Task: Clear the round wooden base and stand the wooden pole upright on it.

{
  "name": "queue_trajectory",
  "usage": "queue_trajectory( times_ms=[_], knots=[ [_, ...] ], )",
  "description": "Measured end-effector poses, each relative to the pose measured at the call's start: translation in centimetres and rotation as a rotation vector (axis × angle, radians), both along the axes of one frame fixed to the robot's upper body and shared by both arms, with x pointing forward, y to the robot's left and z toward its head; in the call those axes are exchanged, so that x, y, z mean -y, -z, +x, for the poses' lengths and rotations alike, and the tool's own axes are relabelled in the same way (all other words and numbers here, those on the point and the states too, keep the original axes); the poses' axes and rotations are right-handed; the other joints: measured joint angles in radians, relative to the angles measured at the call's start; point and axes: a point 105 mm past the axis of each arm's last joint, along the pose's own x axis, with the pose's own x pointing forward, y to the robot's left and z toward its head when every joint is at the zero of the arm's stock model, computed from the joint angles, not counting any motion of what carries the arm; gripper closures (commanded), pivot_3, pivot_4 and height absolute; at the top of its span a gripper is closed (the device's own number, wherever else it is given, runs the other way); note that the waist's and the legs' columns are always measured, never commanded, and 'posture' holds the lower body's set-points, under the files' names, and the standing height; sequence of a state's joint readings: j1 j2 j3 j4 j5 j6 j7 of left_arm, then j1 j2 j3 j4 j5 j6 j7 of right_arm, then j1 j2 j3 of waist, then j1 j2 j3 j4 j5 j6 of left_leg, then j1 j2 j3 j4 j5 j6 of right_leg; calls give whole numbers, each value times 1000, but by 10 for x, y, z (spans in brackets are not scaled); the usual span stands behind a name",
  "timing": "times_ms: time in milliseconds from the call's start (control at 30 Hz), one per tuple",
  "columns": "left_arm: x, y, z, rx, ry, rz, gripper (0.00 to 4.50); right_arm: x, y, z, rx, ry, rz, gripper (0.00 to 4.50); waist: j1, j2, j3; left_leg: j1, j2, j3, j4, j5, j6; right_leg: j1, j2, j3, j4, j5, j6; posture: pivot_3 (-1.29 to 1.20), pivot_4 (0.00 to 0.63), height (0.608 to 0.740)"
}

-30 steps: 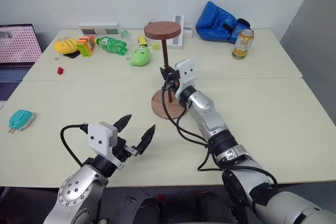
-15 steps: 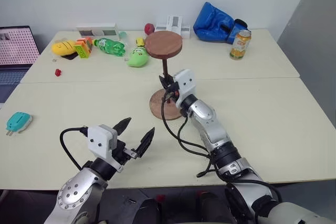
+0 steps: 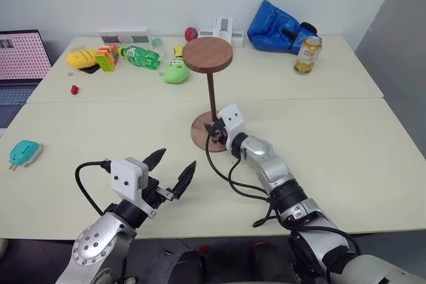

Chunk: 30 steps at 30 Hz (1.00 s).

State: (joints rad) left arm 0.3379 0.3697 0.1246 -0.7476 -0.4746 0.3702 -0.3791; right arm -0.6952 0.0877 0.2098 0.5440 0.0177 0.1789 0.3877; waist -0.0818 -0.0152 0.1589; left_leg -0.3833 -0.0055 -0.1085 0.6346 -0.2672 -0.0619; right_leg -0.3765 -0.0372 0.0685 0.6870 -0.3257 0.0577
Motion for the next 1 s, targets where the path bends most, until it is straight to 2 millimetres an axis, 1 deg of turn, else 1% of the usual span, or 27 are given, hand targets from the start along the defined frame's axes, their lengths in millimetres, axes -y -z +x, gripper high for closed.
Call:
queue_trajectory(
  times_ms=[67,133,200,233,267,300,400,533,600,733,800,833,900,933,1000],
  knots=[
    [0,-2,1,9,2,0,0,-1,-6,-1,4,-17,4,1473,0,0,0,0,0,0,-1,0,0,0,0,0,-1,0,0,0,150,740],
    [1,-3,2,12,3,0,0,-1,-12,-2,10,-37,-5,1126,1,0,0,0,0,0,-1,0,0,0,0,0,-2,0,0,0,150,740],
    [1,-3,2,14,3,0,0,5,-11,-2,-9,-45,-33,575,2,0,0,0,0,-1,-1,0,0,2,0,-1,-3,0,0,0,150,740],
    [0,-3,3,12,2,1,0,7,-9,-3,-20,-52,-47,432,2,0,0,0,0,-1,-1,0,0,2,0,-2,-4,0,0,0,150,740],
    [-1,-1,3,5,1,6,0,10,-7,-3,-31,-54,-65,108,3,0,0,0,0,-1,-2,0,0,3,0,-2,-4,0,0,0,150,740],
    [-1,1,3,-6,4,16,0,16,-6,-2,-36,-55,-85,10,3,0,0,0,0,-1,-2,0,0,3,0,-3,-4,0,0,0,150,740],
    [-12,3,8,-40,-8,47,0,29,-1,-4,-50,-64,-125,10,5,0,0,0,0,0,-2,0,0,3,0,-3,-5,0,0,0,150,740],
    [-45,-4,27,-46,-92,95,0,52,-4,-6,-40,-86,-177,10,9,1,1,0,-1,0,-2,0,0,3,0,-4,-5,0,0,0,150,740],
    [-55,-6,33,-51,-103,105,0,62,-7,-7,-40,-100,-197,10,10,0,1,0,-1,0,-2,0,0,3,0,-4,-6,0,0,0,150,740],
    [-67,-5,42,-94,-50,157,0,80,-17,-13,-40,-134,-217,10,12,0,1,0,0,-1,-3,0,0,3,0,-4,-6,0,0,0,150,740],
    [-75,-8,49,-132,-7,214,0,99,-22,-24,-61,-167,-227,10,19,0,3,-1,0,-1,-3,0,0,3,0,-5,-6,0,0,0,150,740],
    [-88,-11,52,-160,-6,259,0,112,-26,-31,-73,-183,-232,10,24,0,4,-1,-1,-1,-3,0,0,2,0,-6,-7,0,0,0,150,740],
    [-106,-17,55,-182,-15,298,0,133,-38,-36,-75,-172,-224,10,25,0,5,-1,-1,-1,-3,0,0,2,-1,-5,-7,0,0,0,150,740],
    [-108,-19,55,-187,4,312,0,140,-44,-39,-67,-168,-216,10,26,0,5,-1,-1,-1,-4,0,0,2,-2,-5,-7,0,0,0,150,740],
    [-106,-22,55,-199,60,325,0,146,-55,-45,-40,-168,-195,10,24,0,5,-1,0,-1,-4,0,0,2,-1,-5,-7,0,0,0,150,740]
  ],
)
